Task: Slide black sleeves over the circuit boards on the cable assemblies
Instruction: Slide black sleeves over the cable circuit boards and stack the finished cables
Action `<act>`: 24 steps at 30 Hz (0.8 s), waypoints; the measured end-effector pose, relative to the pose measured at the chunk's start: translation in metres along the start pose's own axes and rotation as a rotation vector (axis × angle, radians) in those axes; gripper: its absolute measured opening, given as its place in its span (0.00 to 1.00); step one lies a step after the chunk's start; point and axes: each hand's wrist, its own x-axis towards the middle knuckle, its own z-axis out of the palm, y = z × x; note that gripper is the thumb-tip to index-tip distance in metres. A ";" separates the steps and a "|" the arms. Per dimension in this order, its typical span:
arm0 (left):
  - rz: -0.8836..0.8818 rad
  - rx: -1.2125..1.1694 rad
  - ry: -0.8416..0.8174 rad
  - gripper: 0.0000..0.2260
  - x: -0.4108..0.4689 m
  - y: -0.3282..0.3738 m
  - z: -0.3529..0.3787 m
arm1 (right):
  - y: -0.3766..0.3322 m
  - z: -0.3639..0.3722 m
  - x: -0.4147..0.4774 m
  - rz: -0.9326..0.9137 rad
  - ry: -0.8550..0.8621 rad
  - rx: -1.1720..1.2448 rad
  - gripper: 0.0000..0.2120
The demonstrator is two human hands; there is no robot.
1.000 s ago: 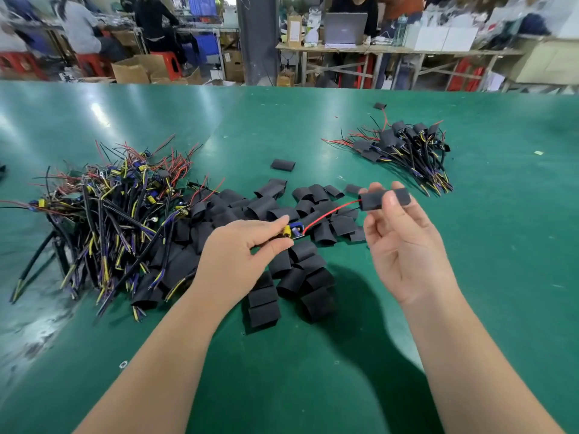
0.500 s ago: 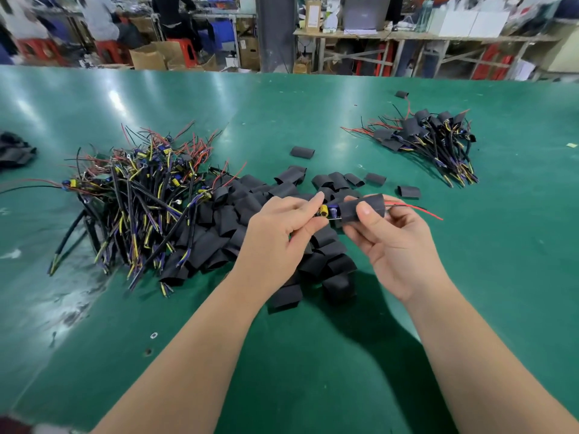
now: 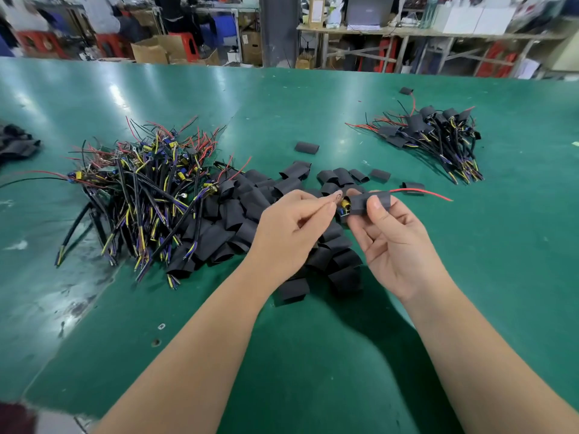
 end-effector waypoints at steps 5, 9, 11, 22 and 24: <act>-0.173 -0.378 0.053 0.06 0.004 0.001 -0.007 | 0.001 0.005 -0.001 0.040 0.015 0.038 0.08; -0.094 -0.272 0.020 0.09 0.004 0.000 -0.009 | 0.001 0.006 -0.002 0.044 0.048 -0.003 0.11; -0.028 -0.152 0.013 0.10 0.003 0.000 -0.009 | 0.001 0.006 -0.003 0.042 0.087 -0.045 0.10; 0.065 0.040 0.076 0.05 -0.001 0.002 -0.007 | 0.003 0.013 -0.006 0.063 0.220 -0.059 0.15; 0.093 0.080 0.059 0.04 -0.001 0.002 -0.006 | 0.005 0.013 -0.008 0.072 0.183 -0.101 0.13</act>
